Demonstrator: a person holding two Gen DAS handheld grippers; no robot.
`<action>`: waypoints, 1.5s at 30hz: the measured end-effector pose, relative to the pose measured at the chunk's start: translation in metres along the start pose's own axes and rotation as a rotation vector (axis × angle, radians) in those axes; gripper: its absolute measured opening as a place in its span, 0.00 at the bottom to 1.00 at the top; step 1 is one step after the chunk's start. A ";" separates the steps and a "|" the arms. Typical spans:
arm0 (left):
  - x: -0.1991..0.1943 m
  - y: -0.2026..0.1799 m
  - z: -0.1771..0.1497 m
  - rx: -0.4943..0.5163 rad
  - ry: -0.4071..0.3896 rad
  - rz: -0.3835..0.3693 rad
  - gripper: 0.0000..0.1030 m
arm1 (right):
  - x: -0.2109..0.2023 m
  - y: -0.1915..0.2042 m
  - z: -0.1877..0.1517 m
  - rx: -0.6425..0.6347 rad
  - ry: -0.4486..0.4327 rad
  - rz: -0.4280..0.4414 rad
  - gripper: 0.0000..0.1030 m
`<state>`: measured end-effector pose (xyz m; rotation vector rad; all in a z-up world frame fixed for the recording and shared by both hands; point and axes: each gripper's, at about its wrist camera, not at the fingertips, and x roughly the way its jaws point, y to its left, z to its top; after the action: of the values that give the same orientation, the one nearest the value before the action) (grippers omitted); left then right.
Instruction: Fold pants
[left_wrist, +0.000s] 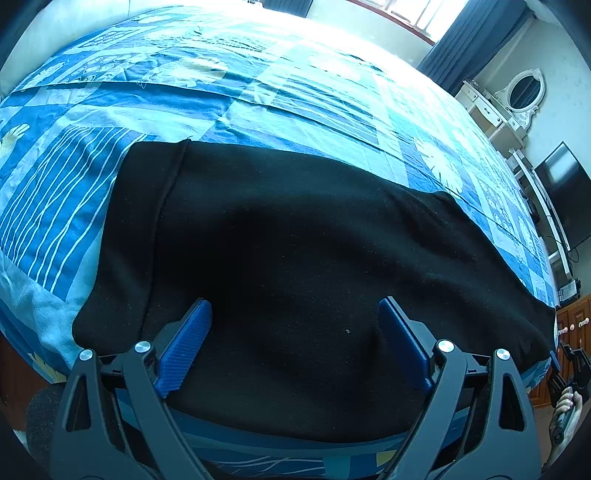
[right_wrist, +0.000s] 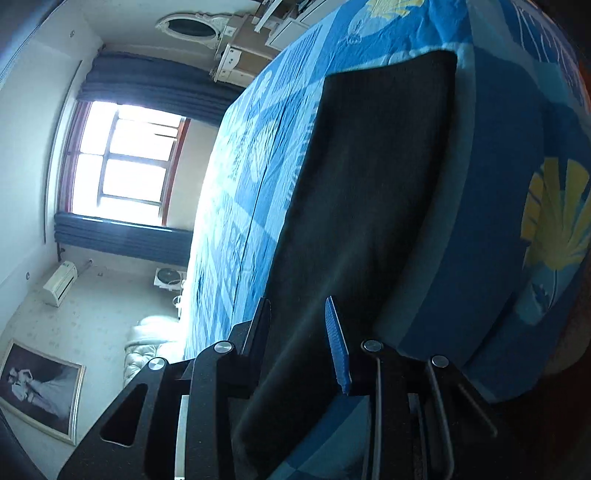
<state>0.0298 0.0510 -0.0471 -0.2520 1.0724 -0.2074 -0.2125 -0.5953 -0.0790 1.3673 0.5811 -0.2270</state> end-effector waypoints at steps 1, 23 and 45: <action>0.000 0.000 0.000 -0.001 0.000 -0.001 0.88 | 0.010 0.000 -0.011 0.011 0.053 0.009 0.31; 0.000 -0.006 -0.006 0.024 -0.006 0.029 0.89 | 0.060 0.056 -0.070 -0.271 0.212 -0.021 0.07; 0.003 -0.009 -0.009 0.056 -0.010 0.039 0.92 | 0.073 0.070 -0.087 -0.459 0.430 -0.020 0.11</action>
<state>0.0225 0.0403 -0.0507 -0.1818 1.0589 -0.2011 -0.1404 -0.4844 -0.0644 0.9624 0.9405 0.1856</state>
